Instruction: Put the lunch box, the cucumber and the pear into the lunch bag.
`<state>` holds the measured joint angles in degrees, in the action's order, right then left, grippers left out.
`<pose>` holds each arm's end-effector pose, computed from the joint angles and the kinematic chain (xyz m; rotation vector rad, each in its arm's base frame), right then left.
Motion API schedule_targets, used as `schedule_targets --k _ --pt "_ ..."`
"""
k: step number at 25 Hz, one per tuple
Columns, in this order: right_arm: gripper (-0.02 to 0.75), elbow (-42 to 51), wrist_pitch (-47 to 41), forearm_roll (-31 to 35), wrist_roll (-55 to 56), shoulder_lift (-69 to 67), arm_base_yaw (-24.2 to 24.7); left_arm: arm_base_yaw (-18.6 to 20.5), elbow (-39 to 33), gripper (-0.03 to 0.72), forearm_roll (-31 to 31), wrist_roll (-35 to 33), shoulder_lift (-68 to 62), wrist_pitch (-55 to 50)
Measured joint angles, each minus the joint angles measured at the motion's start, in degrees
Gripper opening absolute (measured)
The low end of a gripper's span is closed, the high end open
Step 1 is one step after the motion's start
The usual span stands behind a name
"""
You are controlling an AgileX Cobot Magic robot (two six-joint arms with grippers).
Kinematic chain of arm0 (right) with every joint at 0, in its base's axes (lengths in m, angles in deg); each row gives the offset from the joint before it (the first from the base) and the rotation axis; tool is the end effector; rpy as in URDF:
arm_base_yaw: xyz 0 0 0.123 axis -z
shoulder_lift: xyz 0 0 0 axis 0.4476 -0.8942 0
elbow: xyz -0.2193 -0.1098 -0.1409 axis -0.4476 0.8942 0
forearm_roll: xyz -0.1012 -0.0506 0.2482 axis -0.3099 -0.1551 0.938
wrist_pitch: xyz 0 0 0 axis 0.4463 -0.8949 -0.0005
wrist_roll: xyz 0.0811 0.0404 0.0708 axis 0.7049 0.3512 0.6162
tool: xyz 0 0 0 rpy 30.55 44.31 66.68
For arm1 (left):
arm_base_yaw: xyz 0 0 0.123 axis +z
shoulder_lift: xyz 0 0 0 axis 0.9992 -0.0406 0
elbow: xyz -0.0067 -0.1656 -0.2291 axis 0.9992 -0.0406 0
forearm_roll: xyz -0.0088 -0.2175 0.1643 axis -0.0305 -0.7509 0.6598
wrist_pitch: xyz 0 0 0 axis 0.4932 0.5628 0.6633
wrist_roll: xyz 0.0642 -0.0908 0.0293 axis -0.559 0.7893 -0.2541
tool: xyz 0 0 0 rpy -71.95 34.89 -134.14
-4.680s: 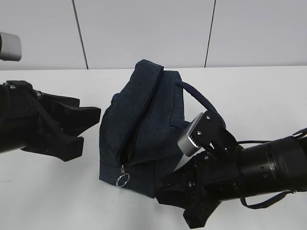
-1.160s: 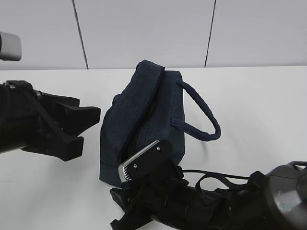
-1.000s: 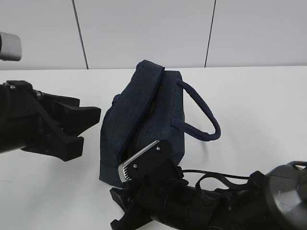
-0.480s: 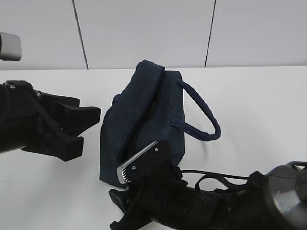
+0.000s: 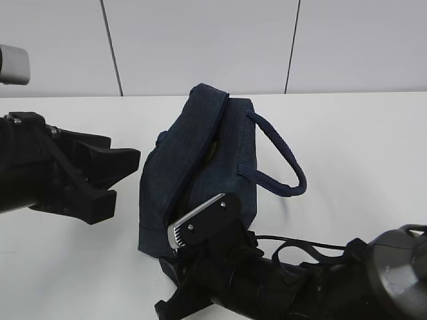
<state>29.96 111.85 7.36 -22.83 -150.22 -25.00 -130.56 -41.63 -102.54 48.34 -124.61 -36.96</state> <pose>0.2271 0.2716 0.0603 -0.7130 2.0307 0.5572 0.1957 -0.1730 0.2355 0.6051 1.9245 -0.4912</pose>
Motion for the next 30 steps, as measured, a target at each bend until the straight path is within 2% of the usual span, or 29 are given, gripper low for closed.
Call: schedule_targets --k 4,14,20,26,30 --pt "0.186 0.0 0.0 0.62 0.0 0.0 0.0 0.0 0.0 0.309 0.0 0.0 0.0 0.0" --pt "0.164 0.0 0.0 4.27 0.0 0.0 0.0 0.0 0.0 0.309 0.0 0.0 0.0 0.0" --pt "0.005 0.0 0.0 4.75 0.0 0.0 0.0 0.0 0.0 0.309 0.0 0.0 0.0 0.0" --pt "0.006 -0.04 -0.96 3.87 0.0 0.0 -0.05 0.0 0.0 0.309 0.0 0.0 0.0 0.0" --pt "0.006 -0.04 -7.44 1.29 0.0 2.86 -0.05 0.0 0.0 0.309 0.0 0.0 0.0 0.0"
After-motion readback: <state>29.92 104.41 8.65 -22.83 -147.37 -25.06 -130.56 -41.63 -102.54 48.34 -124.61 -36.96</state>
